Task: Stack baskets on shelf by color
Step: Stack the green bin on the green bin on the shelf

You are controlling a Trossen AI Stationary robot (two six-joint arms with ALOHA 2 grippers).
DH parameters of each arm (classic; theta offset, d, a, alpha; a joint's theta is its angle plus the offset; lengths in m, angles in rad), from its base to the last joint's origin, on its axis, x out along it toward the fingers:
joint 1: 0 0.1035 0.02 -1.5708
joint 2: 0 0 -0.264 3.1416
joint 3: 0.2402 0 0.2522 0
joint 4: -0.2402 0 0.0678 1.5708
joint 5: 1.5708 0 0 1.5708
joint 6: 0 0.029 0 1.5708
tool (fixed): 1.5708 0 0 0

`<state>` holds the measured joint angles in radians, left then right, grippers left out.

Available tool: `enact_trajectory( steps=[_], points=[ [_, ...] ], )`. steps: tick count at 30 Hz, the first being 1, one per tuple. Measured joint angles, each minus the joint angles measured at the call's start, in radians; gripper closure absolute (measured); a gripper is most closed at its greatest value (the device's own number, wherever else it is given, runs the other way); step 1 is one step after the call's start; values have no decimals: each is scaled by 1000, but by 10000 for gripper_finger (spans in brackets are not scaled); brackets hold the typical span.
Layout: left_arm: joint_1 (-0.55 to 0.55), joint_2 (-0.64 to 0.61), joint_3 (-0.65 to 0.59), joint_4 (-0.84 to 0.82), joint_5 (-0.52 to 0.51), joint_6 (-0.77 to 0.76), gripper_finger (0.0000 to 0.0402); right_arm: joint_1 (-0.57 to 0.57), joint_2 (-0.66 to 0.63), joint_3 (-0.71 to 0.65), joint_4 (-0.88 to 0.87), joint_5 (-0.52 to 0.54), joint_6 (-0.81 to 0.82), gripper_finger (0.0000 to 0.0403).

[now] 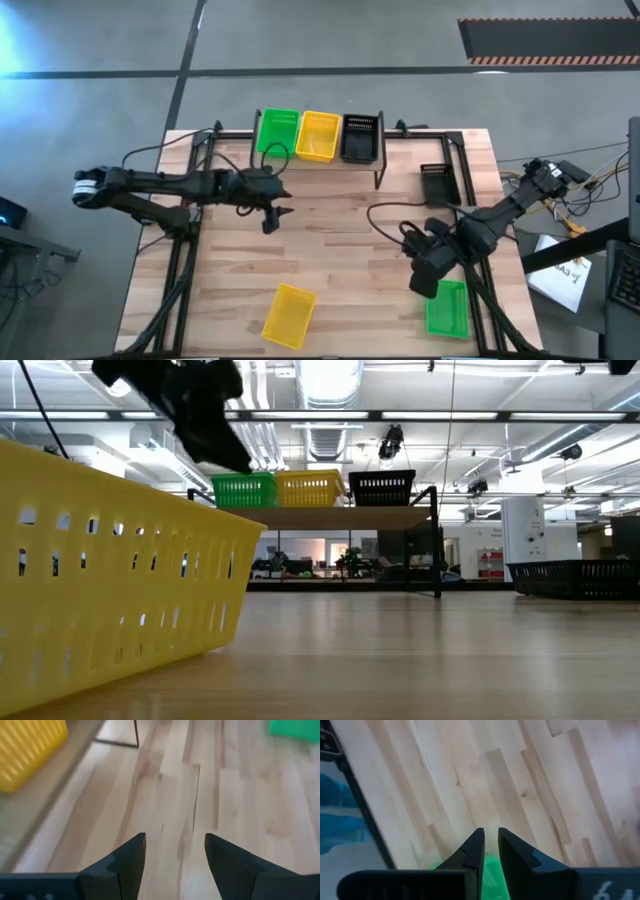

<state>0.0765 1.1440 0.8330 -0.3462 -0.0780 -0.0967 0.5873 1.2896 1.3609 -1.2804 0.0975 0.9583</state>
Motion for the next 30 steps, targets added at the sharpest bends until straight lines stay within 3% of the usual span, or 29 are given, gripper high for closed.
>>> enact_trajectory(
  steps=[4,9,15,21,25,30],
  points=[
    [0,13,-60,-1,0,0,213,0,0,-28,25,-21,-57,355],
    [0,55,-116,147,6,-6,213,48,3,-64,35,-83,-22,347],
    [-1,65,-92,262,115,-107,213,239,35,-108,176,-130,81,284],
    [-1,43,-80,564,243,-109,213,465,127,-129,339,-123,186,231],
    [-4,33,-80,788,362,-113,213,556,221,-127,341,-101,275,222],
    [-24,20,-57,886,355,-184,213,584,325,-126,366,-97,324,232]
  ],
)
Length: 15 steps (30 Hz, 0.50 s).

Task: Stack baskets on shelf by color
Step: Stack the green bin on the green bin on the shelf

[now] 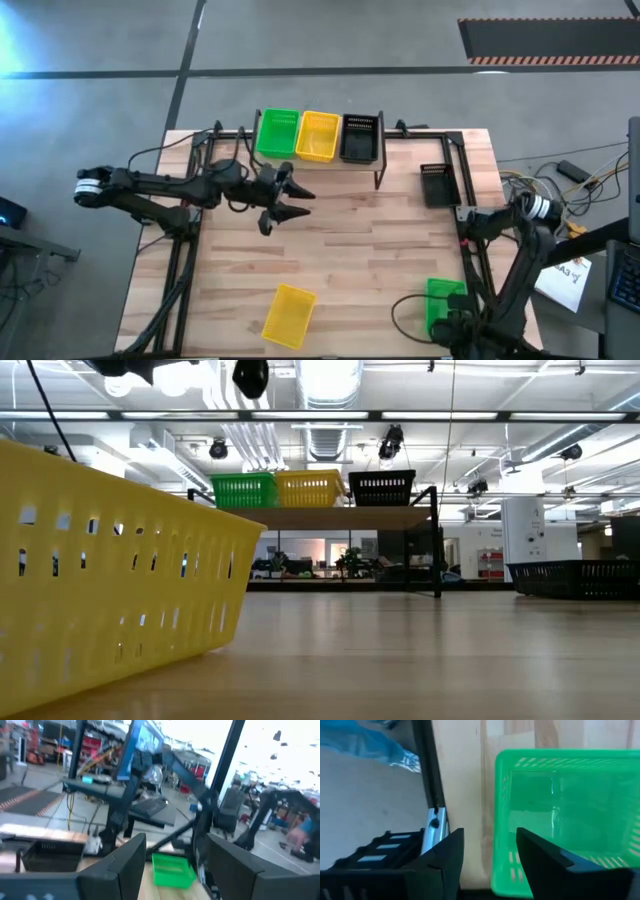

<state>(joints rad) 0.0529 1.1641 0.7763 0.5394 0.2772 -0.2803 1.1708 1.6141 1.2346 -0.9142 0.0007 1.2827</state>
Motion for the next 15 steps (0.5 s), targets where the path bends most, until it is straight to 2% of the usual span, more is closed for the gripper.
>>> enact_trajectory(
  steps=[5,8,13,15],
  points=[
    [-28,-34,56,-68,-72,-2,213,1,80,-3,0,2,-2,260],
    [-42,-78,83,-146,-123,-1,213,1,111,-4,-3,-4,3,296],
    [-57,-207,141,-405,-242,34,213,-7,97,-3,-6,-5,5,381],
    [-62,-264,161,-533,-296,55,213,-26,68,-2,-15,-4,-22,388]
  ],
)
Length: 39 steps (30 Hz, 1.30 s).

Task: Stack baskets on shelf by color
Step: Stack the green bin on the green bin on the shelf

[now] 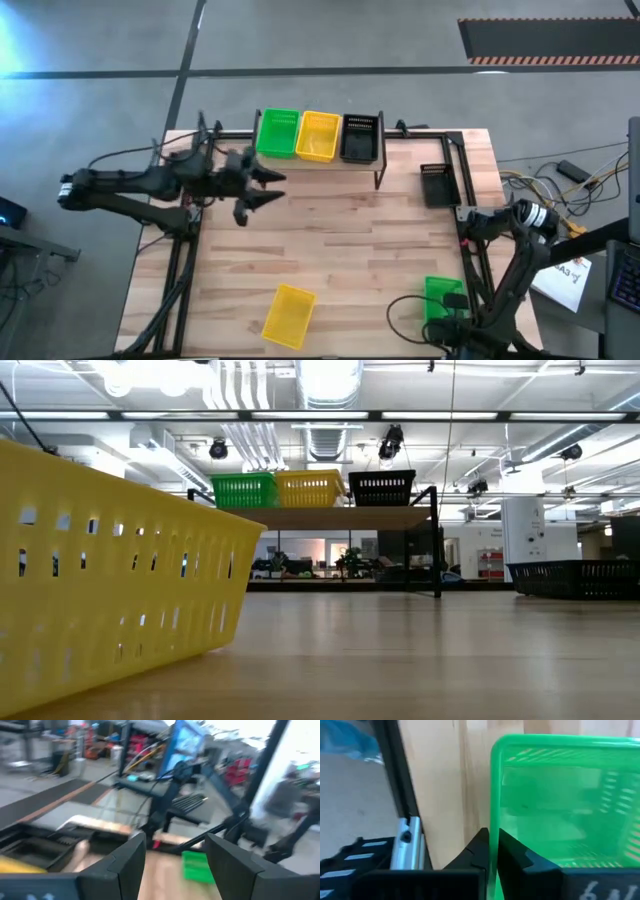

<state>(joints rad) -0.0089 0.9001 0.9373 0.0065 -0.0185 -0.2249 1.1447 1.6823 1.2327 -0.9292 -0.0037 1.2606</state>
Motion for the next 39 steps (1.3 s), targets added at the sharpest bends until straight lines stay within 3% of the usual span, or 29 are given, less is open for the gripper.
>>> enact_trajectory(
  steps=[4,7,11,15,19,24,30,39],
  points=[
    [-2,-92,38,-202,-105,5,213,-80,-95,1,-33,5,-100,394],
    [-1,-141,38,-237,-144,7,213,-184,-190,1,-29,8,-245,394],
    [-2,-154,43,-234,-145,84,213,-373,-292,26,-26,8,-540,394],
    [-2,-90,104,-239,-143,226,213,-561,-318,95,-22,8,-953,394],
    [-2,15,227,-309,-82,279,213,-712,-271,187,-24,7,-1295,394],
    [-2,158,389,-507,83,338,213,-840,-179,321,-27,9,-1565,394],
    [-2,302,484,-748,257,434,213,-925,-76,465,-50,7,-1733,394],
    [-5,431,478,-811,241,654,213,-949,16,606,-126,28,-1838,394]
  ],
)
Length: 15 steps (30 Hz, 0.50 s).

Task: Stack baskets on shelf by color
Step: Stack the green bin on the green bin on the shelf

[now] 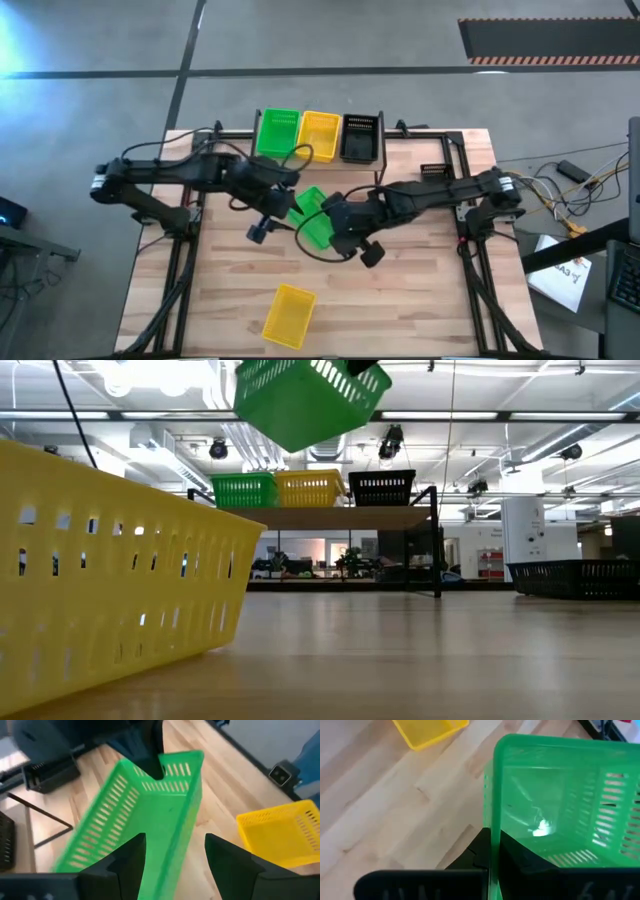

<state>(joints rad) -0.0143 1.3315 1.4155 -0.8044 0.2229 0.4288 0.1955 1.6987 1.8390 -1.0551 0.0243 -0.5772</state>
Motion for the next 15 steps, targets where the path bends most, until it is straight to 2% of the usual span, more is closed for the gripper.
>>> enact_trajectory(
  steps=[8,11,15],
  points=[
    [0,78,0,-78,-2,7,217,0,26,52,-32,5,-8,394],
    [0,96,-1,-103,1,1,240,0,26,51,-48,28,-19,394],
    [0,102,-1,-113,10,-2,293,0,26,45,-39,29,-39,394]
  ],
)
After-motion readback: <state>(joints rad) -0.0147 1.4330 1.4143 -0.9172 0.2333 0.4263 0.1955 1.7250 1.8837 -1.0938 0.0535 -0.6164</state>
